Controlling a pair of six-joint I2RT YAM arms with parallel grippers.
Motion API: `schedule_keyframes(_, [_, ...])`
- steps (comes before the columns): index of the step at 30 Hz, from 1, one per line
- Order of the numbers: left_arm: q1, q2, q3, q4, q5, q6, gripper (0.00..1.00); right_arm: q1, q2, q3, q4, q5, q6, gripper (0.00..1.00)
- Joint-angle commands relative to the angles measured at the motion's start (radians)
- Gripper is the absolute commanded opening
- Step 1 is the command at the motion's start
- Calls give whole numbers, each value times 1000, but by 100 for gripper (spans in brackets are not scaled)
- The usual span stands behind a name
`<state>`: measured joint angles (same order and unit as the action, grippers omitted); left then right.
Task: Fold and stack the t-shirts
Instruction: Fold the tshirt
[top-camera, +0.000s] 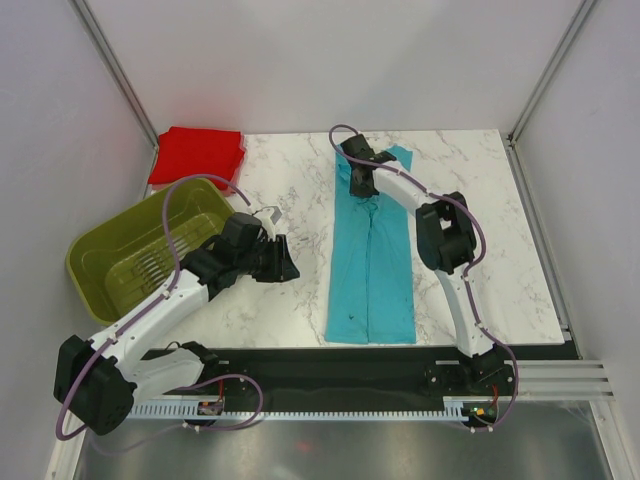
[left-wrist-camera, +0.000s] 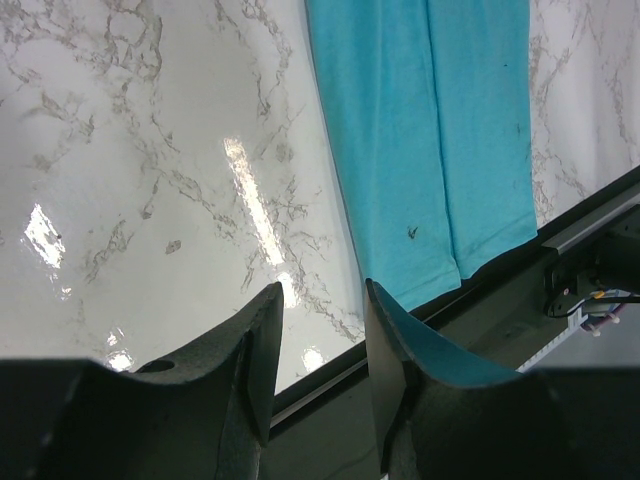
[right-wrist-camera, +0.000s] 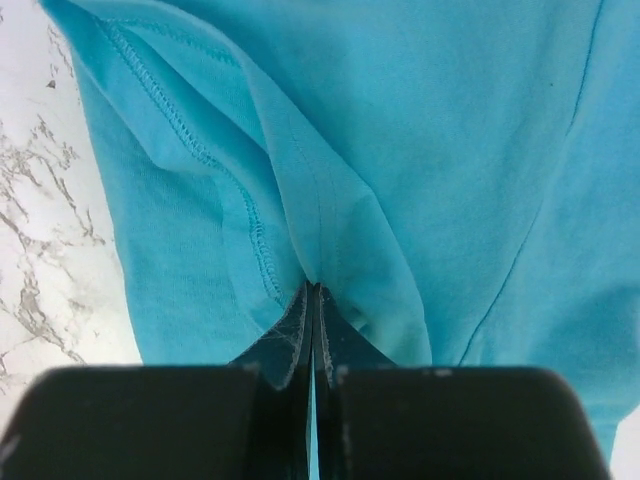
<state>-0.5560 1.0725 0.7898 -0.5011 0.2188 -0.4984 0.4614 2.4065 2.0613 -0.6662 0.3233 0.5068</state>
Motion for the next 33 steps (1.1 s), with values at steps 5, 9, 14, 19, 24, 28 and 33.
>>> schedule_keyframes(5, [5,-2,39,-4,7,32,46,17,-89,-16,4,48,-31,0])
schedule_keyframes(9, [7,4,42,-4,8,32,45,25,-98,-38,7,48,-48,0])
schedule_keyframes(14, [7,12,46,-5,8,32,46,37,-118,-73,17,43,-63,0])
schedule_keyframes(19, [8,18,48,-4,10,32,46,51,-147,-124,37,37,-76,0])
schedule_keyframes(24, [8,18,48,-4,10,32,45,59,-165,-147,53,42,-83,0])
schedule_keyframes(28, [8,18,46,-5,10,32,45,65,-176,-159,56,48,-90,0])
schedule_keyframes(33, [8,20,45,-4,10,31,45,65,-184,-165,59,46,-94,0])
